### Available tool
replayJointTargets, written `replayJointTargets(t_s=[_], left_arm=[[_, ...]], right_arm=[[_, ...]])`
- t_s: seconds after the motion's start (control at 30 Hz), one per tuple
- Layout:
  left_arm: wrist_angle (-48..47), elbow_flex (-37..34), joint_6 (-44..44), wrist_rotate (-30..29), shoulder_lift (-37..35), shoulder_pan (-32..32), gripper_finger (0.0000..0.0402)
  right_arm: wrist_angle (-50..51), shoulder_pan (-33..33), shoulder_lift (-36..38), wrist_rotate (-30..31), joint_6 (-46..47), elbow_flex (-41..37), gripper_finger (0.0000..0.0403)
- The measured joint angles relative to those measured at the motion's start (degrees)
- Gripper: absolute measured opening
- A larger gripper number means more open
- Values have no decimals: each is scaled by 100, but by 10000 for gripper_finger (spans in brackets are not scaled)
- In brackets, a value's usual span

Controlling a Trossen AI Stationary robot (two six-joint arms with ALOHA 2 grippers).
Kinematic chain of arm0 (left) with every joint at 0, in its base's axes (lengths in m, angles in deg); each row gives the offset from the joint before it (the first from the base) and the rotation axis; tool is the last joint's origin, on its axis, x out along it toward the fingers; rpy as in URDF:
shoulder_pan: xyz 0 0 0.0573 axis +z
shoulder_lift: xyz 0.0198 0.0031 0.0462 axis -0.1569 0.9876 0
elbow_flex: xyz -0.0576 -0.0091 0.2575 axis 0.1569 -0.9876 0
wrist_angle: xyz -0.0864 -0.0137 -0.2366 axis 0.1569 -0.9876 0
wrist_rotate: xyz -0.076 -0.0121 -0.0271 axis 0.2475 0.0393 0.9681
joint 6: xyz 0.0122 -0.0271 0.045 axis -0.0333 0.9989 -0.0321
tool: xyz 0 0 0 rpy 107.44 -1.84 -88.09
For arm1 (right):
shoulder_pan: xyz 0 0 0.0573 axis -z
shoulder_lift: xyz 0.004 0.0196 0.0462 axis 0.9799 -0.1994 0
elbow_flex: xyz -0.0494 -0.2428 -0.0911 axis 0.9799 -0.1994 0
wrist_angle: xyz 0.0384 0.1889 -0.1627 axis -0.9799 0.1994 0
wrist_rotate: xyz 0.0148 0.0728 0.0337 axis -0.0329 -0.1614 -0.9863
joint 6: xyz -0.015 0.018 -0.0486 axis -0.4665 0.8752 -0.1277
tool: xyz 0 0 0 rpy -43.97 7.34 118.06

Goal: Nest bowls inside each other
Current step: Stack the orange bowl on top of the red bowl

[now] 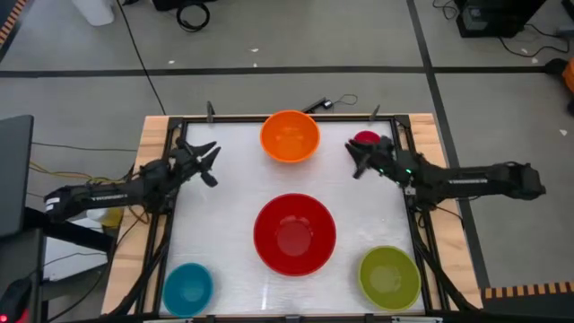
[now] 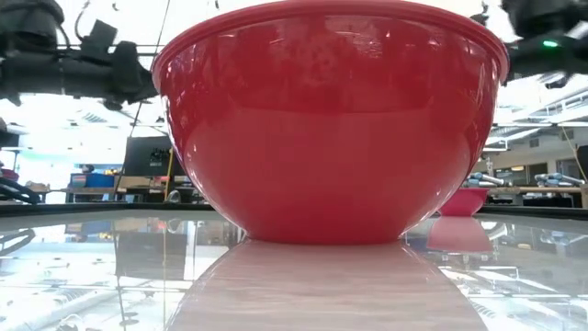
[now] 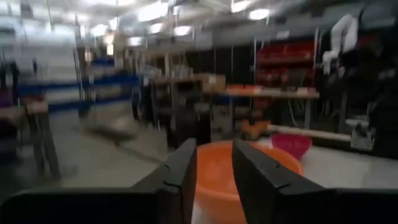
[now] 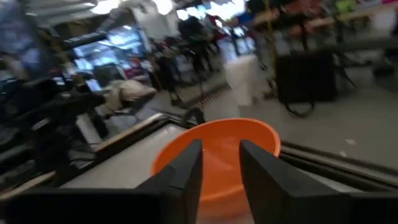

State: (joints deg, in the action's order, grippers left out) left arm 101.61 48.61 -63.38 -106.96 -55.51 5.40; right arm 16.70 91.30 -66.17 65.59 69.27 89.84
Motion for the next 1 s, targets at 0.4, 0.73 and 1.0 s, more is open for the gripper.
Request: replayJointTargets(t_s=[0.4, 0.73, 1.0], left_arm=[[-881, 1186, 1349, 13, 1996, 99, 149], [-1510, 1585, 1350, 13, 2530, 106, 150], [-1717, 1587, 1161, 11, 2515, 116, 150]], right_arm=[[4638, 1735, -3785, -1183, 821, 4243, 197], [5531, 2222, -5506, -2193, 778, 5805, 196], [5704, 2233, -5967, -2183, 583, 5929, 193]])
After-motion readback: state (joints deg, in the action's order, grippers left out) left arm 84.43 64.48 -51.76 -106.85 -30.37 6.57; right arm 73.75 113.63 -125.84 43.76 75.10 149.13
